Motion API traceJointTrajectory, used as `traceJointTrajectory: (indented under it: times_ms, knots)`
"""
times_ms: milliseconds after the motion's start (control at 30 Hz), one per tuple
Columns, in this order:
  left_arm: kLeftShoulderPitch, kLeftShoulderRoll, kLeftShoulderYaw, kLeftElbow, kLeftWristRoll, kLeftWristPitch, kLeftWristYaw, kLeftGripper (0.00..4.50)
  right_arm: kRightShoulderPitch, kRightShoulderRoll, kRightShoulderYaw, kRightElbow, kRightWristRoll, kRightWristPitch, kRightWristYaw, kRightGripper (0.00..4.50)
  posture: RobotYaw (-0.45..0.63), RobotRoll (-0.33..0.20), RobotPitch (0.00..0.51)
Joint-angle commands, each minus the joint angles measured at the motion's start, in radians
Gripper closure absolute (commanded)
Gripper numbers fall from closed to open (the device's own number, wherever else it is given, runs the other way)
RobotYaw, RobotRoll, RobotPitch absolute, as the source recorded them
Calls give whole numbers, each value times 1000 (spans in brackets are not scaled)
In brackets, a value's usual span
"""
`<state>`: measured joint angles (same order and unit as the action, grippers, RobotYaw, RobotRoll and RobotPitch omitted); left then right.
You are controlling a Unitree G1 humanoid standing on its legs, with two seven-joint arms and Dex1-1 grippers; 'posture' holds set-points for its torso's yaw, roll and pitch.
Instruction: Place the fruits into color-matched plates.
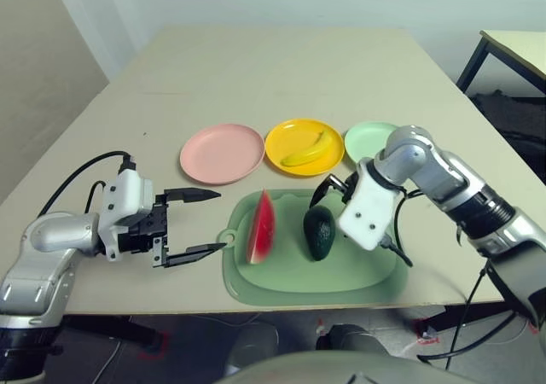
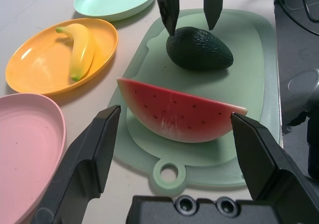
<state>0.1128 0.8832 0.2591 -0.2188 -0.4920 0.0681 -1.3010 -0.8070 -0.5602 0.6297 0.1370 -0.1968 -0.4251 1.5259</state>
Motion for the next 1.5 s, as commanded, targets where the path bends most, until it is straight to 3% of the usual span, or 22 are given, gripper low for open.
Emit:
traceJointTrajectory:
  times_ms: [33,567,1367,1500]
  knots:
    - [9,4,-7,-10,5,0,4,0,1,14,29,30,-24,-23,-12,20,226,0,3]
    - [24,2,1,-5,13,-11,22,0,-30,86,81,225,-109,-135,-82,20,240,0,6]
    - [-9,0,-18,27,34,-23,30,0,25,68,77,98,-64,-48,-21,20,225,0,0]
    - [-11,0,-20,27,35,-23,30,0,32,63,76,92,-68,-41,-19,758,225,0,0]
